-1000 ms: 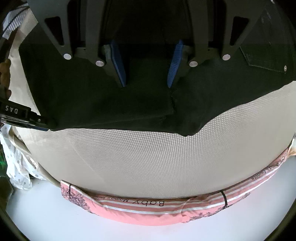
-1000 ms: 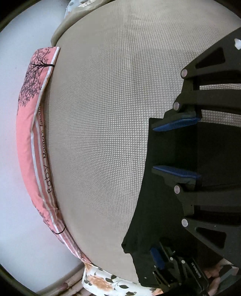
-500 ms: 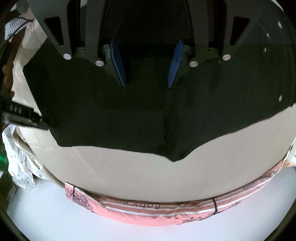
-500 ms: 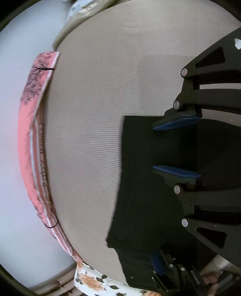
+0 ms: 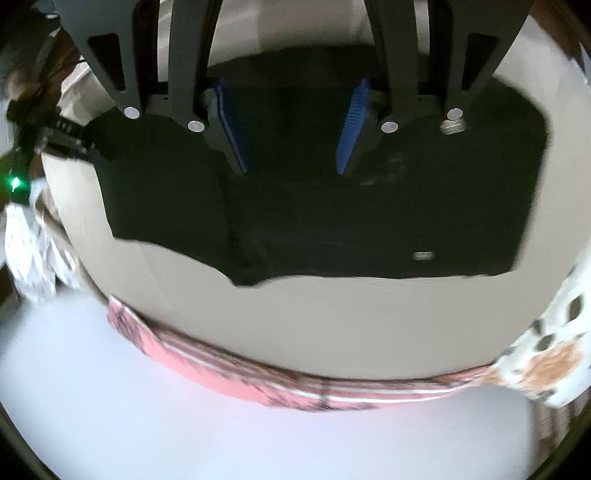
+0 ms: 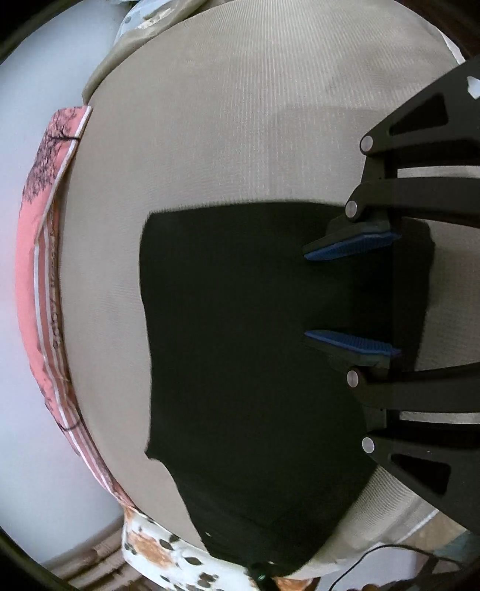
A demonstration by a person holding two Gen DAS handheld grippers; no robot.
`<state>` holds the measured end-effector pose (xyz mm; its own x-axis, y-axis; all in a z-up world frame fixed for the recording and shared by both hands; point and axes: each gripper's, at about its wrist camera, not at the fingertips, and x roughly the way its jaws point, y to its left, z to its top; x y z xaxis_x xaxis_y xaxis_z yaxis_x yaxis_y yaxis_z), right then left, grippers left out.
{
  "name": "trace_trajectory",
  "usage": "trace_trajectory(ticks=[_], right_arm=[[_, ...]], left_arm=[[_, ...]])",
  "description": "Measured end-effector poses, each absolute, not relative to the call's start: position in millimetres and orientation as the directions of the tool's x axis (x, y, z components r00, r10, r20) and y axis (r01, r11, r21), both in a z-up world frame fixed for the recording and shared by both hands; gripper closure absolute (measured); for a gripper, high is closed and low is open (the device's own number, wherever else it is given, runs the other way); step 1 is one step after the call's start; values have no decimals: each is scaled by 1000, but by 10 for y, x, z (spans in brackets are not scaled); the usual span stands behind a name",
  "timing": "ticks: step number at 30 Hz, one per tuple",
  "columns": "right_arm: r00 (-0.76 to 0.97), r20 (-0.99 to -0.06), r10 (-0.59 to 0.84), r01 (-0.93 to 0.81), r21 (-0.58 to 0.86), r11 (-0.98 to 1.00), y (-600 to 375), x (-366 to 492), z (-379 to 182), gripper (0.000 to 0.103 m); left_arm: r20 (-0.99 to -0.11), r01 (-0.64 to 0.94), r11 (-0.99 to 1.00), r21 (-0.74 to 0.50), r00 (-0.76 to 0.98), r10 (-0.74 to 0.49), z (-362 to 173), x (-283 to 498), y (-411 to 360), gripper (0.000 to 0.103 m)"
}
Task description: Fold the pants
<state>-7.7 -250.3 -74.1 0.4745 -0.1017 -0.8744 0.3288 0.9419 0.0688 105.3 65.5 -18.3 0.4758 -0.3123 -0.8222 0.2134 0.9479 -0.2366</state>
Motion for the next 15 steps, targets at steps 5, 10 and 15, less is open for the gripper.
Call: trace_trajectory(ticks=[5,10,15], right_arm=[[459,-887,-52,260,78,962,-2172,50,-768,62],[450,-893,-3,167,81,983,-1809,190,-795,62],[434,-900,46,73,86,994,-1449,382,-793,63]], left_arm=[[-808,97,953,-288,509,-296,-27,944,1259,47],[-813,-13,935,-355,499,-301,-46,893,1704,46],[-820,-138,884,-447,458,-343,-198,856,2098,46]])
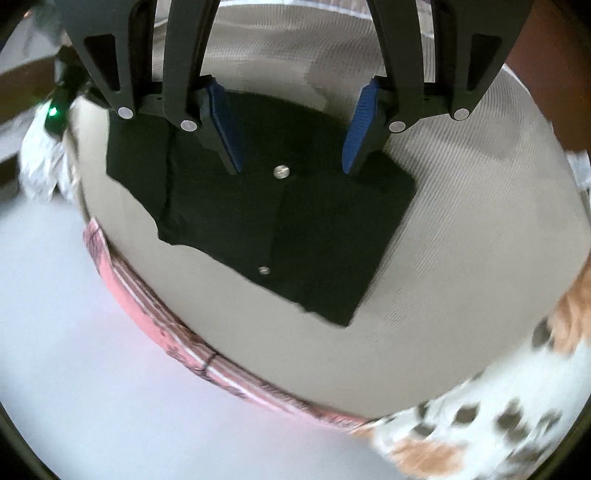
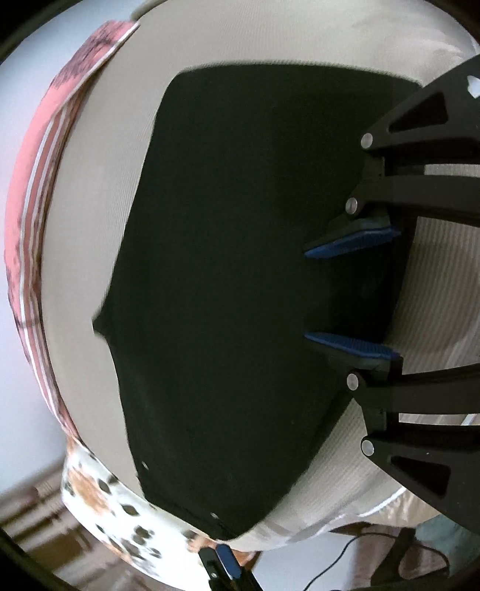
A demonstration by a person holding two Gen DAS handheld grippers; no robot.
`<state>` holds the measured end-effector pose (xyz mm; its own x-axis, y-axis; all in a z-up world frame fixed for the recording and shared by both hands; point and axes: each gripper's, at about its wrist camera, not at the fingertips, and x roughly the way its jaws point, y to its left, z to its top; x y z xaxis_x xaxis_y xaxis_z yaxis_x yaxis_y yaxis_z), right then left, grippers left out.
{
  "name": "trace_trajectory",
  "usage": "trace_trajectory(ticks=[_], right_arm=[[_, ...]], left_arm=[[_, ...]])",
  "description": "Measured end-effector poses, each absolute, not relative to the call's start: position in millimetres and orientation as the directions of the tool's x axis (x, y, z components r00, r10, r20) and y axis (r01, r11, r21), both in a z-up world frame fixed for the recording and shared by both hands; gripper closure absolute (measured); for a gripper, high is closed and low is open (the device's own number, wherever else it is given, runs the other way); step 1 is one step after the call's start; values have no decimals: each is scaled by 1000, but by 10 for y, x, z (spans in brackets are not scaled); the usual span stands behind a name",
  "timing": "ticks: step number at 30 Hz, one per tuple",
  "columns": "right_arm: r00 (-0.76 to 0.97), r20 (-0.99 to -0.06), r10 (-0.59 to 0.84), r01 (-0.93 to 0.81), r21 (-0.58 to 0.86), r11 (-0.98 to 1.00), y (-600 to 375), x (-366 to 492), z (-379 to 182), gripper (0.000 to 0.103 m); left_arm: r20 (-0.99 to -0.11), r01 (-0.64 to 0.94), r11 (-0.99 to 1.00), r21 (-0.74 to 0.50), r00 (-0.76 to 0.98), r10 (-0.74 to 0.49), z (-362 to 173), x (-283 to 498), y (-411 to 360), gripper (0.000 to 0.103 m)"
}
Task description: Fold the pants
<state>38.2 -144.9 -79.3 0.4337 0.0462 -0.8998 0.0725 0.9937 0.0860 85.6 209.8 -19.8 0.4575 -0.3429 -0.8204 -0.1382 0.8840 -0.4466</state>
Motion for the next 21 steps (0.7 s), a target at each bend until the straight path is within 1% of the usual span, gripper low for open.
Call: trace_trajectory(ticks=[2,4,5,6,8,12,15,21], right_arm=[[425,-902,70,58,105,993,-1382,448,-786,63],[414,-903,110,62,149,987,-1345,500,-778,57],[411,-901,136,69,180,981,-1342,523,-769,49],[410,-898,157,71,203,977,-1347,537,-760,44],[419,-890,178,75,229,970,-1339,541,-732,43],[439,-882,171,82,229,970,-1357,556,-661,40],[451,-880,152,109,222,969,-1431,550,-618,40],[463,-878,122,154,215,964,-1492,560,-579,39]], left_arm=[[-815,-175,856,-486,445,-372,-269,831,2202,46],[-806,-204,825,-526,429,-408,-348,813,2301,46],[-805,-221,812,-540,418,-421,-389,813,2341,46],[-806,-240,802,-547,409,-428,-431,814,2384,46],[-799,-285,766,-576,393,-455,-549,825,2494,46],[-781,-350,704,-618,379,-496,-763,860,2657,46],[-750,-365,657,-660,373,-546,-900,901,2715,46],[-711,-342,625,-701,393,-583,-975,996,2765,46]])
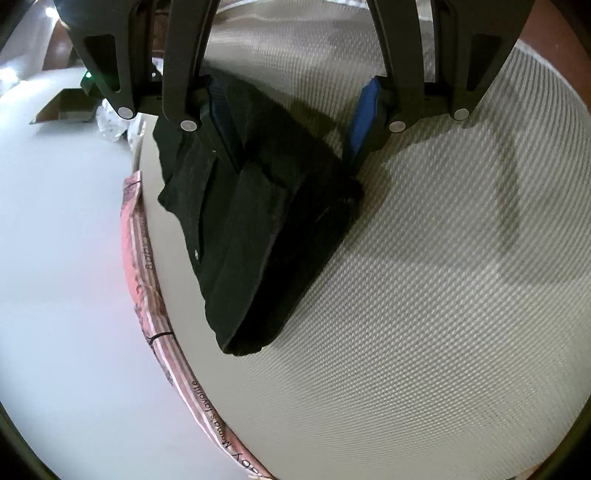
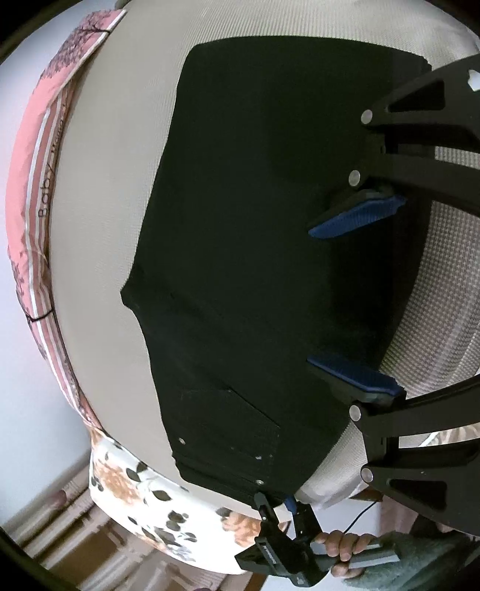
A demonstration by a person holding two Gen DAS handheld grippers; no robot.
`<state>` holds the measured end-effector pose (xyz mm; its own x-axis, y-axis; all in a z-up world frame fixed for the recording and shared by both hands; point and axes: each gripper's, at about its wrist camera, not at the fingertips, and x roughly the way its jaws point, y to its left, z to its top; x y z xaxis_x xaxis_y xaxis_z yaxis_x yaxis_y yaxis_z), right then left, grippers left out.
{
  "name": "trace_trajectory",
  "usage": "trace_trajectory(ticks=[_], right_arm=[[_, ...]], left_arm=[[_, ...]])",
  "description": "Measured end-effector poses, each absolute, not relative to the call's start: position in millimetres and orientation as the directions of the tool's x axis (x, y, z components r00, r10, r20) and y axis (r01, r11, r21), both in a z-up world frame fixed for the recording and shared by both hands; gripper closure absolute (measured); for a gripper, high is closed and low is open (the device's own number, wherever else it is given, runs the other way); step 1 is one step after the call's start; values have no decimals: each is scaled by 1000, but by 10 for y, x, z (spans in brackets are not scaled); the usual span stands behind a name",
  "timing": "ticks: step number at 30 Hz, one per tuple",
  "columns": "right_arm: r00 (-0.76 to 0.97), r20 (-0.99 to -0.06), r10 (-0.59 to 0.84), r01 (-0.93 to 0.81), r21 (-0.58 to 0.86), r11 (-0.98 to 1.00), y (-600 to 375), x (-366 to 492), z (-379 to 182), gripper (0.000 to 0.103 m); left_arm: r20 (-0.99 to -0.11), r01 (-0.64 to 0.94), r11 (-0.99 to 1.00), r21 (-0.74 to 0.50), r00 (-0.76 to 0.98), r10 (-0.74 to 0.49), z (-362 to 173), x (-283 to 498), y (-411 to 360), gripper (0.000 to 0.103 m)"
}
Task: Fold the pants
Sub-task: 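Grasp the trouser leg end with the left gripper and lift it over the waistband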
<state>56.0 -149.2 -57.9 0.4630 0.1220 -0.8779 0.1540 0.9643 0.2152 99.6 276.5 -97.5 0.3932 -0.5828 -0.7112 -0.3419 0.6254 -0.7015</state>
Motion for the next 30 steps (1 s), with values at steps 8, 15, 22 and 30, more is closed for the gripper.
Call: trace_trajectory(ticks=[8,15,22,30], right_arm=[[472,-875,110,201,229,952,-1516,583,-592,39],[480,-873,88,225,220,949,-1543,608,-575,39],[493,-868,56,244,200,949,-1585,580,-533,39],[486,-873,50,271,204,941,-1675,579,-584,39]], left_arm=[[-626,-284,559,-779,419,-658,-1054,1149,2856,45],[-626,-129,630,-766,372,-686,-981,1467,2729,49],[-709,-37,746,-665,344,-616,-873,1641,2504,71],[-709,-7,768,-641,388,-588,-633,1581,2390,80]])
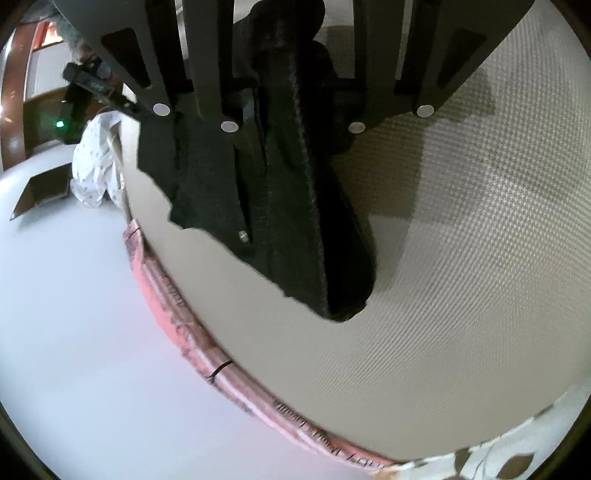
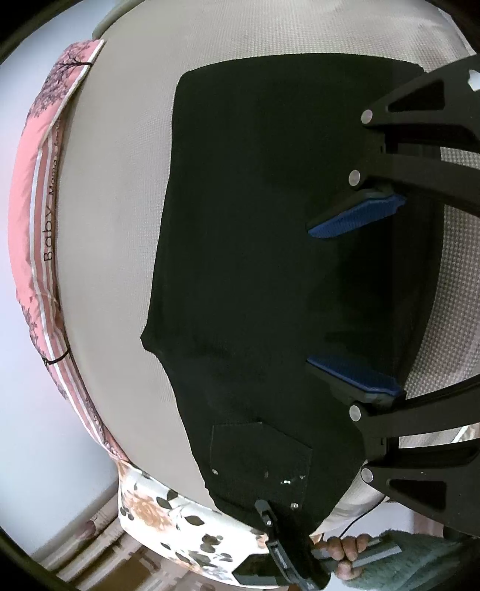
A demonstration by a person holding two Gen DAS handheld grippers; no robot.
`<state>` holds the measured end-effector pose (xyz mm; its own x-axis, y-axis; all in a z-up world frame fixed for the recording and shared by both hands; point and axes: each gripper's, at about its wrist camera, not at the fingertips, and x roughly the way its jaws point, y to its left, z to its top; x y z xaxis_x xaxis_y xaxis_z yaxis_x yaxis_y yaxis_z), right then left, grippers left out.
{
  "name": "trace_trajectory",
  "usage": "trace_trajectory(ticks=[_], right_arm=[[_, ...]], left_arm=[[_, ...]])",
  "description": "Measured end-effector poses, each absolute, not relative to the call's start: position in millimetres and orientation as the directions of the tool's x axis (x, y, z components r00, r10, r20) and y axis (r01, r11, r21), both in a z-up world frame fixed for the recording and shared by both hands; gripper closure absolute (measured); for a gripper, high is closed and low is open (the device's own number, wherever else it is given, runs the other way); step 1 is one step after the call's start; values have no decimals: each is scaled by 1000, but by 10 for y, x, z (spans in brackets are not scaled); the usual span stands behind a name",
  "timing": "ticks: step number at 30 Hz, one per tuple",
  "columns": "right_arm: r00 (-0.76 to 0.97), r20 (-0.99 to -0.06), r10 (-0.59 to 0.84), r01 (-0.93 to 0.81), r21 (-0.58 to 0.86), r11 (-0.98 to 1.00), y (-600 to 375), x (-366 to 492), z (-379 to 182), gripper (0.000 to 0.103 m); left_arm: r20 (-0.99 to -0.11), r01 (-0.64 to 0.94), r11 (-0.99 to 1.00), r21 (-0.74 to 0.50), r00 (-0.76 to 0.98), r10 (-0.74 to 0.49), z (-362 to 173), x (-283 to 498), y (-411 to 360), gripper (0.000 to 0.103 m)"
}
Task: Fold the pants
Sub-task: 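Grasp the trouser leg end with the left gripper and lift it over the waistband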
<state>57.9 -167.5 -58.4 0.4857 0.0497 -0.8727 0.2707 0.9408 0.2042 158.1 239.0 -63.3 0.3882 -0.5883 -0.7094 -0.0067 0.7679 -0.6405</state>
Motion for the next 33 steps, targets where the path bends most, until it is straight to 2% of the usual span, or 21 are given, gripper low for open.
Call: trace_trajectory(ticks=[5,13,20,27,33], right_arm=[[493,-870,16,291,182,939,-1757,545,-574,39],[534,-845,19,326,227,918,-2002,409,-497,39],[555,-832,-24,368,220,903,-2357,176,-396,39],[575,-816,-64,440,242,865,-2849,-151,-316,39],[576,-813,-86,496,264,827,-3184,-375,-359,39]], left_arm=[[-671,52,756,-653,423,-609,-269,1518,2194,82],[-605,192,712,-676,408,-684,243,1473,1525,83],[-572,295,659,-692,332,-750,366,1451,687,83],[-616,365,653,-664,228,-754,167,1450,-191,83],[-707,419,701,-577,173,-686,-153,1397,-880,83]])
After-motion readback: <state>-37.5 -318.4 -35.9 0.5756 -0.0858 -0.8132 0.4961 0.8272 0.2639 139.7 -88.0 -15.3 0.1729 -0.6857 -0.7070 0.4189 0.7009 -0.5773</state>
